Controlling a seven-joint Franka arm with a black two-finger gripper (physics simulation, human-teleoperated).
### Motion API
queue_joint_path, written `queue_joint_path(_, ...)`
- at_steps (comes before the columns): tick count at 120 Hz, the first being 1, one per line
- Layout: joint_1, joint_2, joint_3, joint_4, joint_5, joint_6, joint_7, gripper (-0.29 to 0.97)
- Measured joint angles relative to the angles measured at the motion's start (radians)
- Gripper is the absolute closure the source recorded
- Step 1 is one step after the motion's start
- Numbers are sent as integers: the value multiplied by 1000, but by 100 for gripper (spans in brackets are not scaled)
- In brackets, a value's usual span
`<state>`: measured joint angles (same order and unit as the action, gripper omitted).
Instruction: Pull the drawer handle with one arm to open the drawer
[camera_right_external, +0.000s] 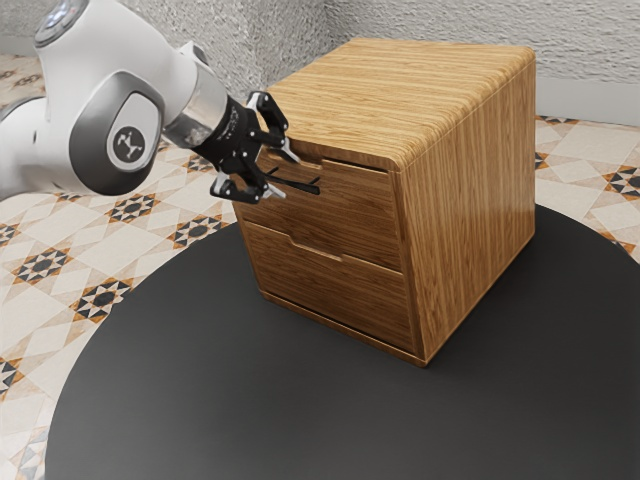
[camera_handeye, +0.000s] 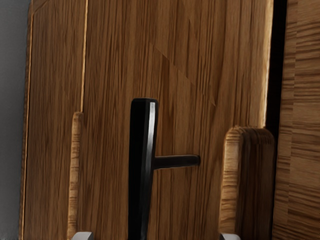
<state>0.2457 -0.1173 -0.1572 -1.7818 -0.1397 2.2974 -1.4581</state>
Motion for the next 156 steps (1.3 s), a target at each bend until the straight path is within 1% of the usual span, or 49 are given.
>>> queue_joint_path(16, -30, -8, 30, -20, -9, 8, 1, 39)
queue_joint_path(30, -136, -24, 134, -39, -19, 12, 3, 39)
queue_joint_path(41, -164, -38, 161, -53, -22, 14, 5, 40)
queue_joint_path(120, -170, -22, 173, -61, -30, 20, 16, 50)
queue_joint_path(156, -171, -20, 174, -61, -46, 21, 44, 58)
